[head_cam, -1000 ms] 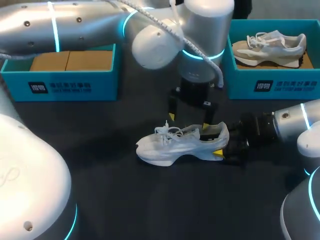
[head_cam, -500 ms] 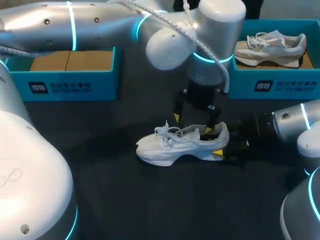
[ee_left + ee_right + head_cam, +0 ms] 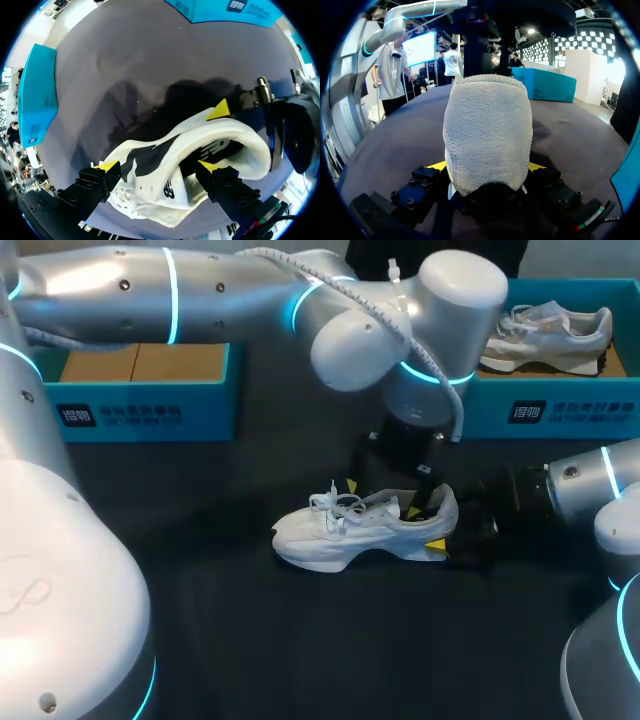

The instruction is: Take the shoe out of the shoebox, open the shoe tongue, remove and reinsert the insole, then place the shoe into the shoebox

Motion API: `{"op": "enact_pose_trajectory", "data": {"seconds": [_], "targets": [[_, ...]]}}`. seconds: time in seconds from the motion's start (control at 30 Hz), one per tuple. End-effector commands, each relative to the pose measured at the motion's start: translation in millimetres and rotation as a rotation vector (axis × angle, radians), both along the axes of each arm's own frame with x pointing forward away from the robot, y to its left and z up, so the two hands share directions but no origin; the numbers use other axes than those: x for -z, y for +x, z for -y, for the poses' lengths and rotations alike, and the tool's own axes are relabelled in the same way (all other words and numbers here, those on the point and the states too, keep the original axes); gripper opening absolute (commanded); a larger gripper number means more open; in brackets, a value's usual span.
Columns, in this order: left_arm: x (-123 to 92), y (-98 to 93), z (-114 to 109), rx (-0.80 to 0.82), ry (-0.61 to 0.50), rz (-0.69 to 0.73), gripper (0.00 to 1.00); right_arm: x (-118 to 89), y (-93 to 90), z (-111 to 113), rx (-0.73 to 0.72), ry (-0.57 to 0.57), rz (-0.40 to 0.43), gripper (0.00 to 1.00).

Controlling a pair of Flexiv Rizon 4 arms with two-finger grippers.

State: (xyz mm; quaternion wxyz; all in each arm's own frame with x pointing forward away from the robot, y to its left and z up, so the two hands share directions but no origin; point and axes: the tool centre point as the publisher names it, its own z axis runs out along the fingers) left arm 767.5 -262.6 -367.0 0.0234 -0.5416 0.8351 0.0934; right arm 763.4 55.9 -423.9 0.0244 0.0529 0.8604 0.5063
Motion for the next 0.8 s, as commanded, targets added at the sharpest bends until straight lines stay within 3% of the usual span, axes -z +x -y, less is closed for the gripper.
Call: {"op": "enact_pose_trajectory", "data": {"seconds": [0.03,0.5,0.8], "targets": [[1.8,-2.0,0.6,-0.024,0.018,0.023,1.00,2.5,-2.0,-3.3,0.002,-0.003,0.000,0.00],[-11.9,-6.1,-28.5,-0.218,0.068,0.100,1.00,2.5,-2.0,-3.3,0.002,-0.003,0.000,0.00],[-13.9,-15.1,-35.3,-0.252,0.098,0.091,1.00,2.5,-2.0,-3.3,0.002,-0.003,0.000,0.00]]}}
